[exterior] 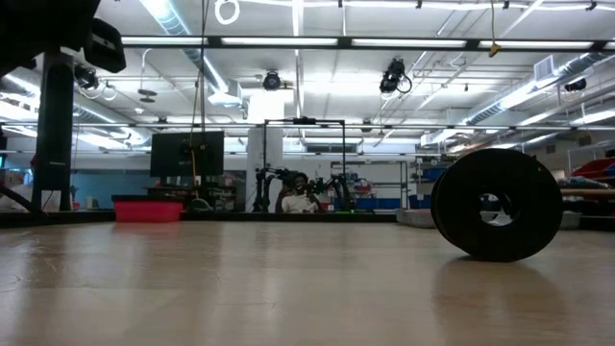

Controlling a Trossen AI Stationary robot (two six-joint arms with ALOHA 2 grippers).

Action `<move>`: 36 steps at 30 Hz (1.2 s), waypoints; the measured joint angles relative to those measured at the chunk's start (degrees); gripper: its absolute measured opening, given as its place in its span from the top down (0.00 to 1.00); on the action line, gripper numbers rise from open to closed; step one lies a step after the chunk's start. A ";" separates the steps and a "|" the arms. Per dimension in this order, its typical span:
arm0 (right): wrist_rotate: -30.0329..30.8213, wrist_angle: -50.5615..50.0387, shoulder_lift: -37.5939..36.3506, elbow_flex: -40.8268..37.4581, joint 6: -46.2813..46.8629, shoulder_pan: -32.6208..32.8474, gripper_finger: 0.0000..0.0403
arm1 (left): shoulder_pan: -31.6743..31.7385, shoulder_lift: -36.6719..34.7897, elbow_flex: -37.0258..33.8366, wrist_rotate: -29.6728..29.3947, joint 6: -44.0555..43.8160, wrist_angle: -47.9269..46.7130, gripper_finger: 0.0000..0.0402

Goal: Coil cords
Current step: Return to Home Position

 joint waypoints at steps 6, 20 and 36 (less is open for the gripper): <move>0.01 -0.01 0.00 0.00 0.00 -0.02 0.94 | -0.01 -2.27 0.00 0.00 0.01 -0.21 0.84; 0.01 0.00 0.00 0.00 0.00 -0.02 0.94 | -0.01 -2.97 -0.02 0.00 -0.01 1.79 0.84; 0.01 0.01 0.00 0.00 0.00 0.00 0.94 | -0.01 -2.97 -0.02 0.00 0.00 1.75 0.84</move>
